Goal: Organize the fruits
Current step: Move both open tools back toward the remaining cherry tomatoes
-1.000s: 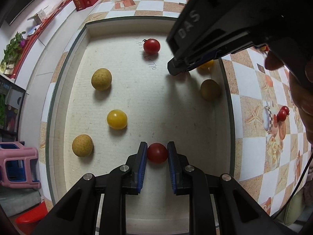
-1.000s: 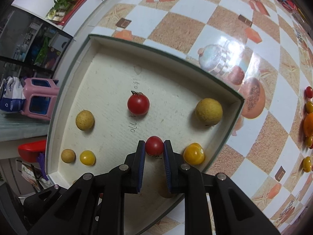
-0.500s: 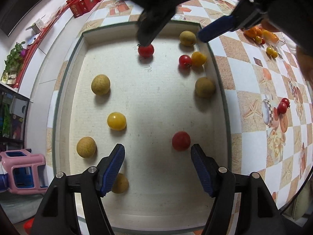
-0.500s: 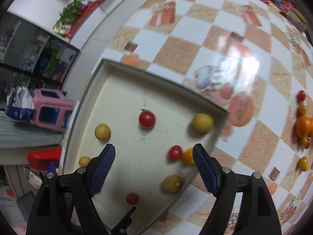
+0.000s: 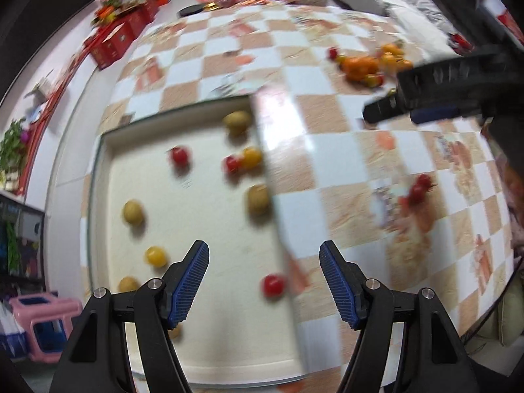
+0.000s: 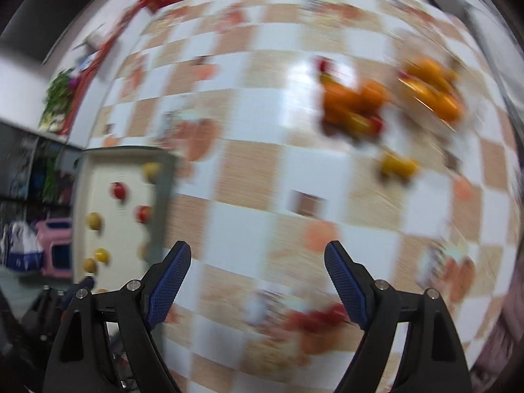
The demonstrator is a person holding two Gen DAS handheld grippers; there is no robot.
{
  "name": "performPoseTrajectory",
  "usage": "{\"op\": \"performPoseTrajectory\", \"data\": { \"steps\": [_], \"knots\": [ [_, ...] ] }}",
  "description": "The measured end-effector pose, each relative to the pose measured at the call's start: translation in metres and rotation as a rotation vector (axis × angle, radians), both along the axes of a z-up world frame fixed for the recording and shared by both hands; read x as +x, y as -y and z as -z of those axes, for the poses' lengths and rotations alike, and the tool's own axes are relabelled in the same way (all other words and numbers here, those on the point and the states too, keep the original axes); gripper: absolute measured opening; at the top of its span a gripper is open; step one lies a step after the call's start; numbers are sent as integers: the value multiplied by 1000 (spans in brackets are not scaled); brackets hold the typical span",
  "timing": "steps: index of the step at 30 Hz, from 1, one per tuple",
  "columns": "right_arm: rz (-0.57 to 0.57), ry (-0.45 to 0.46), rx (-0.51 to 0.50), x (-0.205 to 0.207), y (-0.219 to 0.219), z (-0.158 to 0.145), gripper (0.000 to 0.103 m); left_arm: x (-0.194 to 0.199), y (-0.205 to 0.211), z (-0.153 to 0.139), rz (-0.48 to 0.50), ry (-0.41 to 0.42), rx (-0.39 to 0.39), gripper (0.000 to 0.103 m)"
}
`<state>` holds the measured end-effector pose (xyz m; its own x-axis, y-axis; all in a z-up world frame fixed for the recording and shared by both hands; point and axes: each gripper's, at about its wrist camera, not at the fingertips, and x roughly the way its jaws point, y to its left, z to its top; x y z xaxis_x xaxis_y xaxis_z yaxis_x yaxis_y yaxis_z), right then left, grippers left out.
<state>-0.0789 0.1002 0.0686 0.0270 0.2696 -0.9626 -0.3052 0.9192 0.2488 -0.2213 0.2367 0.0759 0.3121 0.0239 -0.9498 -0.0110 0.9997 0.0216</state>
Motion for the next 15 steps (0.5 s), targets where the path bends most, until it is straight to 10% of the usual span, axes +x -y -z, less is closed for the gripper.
{"op": "performPoseTrajectory", "data": {
  "steps": [15],
  "knots": [
    [92,5,-107,4,100,33,86,34,110,37,186,-59,-83,71]
  ]
}}
